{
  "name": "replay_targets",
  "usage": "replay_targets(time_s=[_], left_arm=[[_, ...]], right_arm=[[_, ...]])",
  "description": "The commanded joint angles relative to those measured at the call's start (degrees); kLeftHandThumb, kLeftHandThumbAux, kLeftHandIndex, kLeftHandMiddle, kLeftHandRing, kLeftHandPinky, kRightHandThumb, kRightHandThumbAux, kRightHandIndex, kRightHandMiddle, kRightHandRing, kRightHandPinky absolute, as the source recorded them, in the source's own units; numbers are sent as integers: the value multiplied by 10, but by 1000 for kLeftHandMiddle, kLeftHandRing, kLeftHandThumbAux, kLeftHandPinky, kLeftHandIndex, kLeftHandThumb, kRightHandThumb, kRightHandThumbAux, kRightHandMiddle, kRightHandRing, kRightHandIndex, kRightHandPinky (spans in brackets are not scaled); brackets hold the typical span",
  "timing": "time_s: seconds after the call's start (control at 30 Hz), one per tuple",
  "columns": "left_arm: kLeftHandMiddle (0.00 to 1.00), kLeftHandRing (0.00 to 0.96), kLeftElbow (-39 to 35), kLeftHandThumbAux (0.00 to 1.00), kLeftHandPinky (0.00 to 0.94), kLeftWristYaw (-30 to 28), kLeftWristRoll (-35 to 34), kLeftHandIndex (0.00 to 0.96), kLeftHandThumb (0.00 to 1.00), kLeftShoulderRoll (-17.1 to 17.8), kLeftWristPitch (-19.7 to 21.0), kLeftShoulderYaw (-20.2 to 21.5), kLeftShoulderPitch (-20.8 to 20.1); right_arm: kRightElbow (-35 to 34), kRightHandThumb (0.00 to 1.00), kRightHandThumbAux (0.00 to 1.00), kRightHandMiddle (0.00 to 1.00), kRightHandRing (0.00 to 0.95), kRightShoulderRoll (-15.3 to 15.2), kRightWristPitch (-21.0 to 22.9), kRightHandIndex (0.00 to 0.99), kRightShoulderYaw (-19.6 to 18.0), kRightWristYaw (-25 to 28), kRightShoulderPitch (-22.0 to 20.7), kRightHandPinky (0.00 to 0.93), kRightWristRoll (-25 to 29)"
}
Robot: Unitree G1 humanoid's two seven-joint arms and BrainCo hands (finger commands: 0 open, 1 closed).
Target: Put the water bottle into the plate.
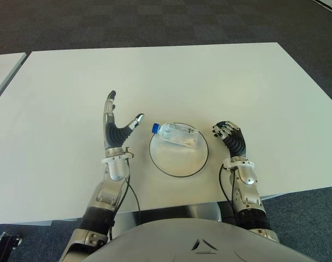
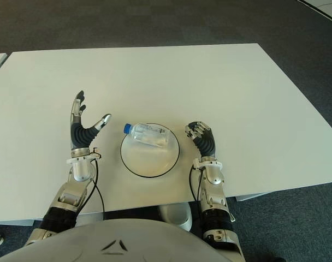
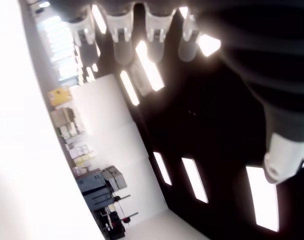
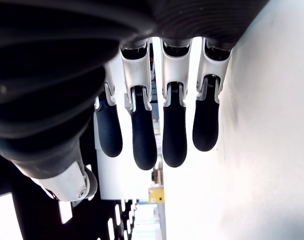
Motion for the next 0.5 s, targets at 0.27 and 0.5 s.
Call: replay_targets(time_s=[0.27,0.5], left_arm=[[0,0,67,659,20,-149,-211,0,174,-46,-27,86,28],[11,2,76,767,96,-228,-277,119,265,-63,-27,111,37]], right_arm=[[22,712,726,493,485,2,25,429,-3,0,11,508,4],[21,712,725,495,486,-1,25,429,-4,4,10,499,7]])
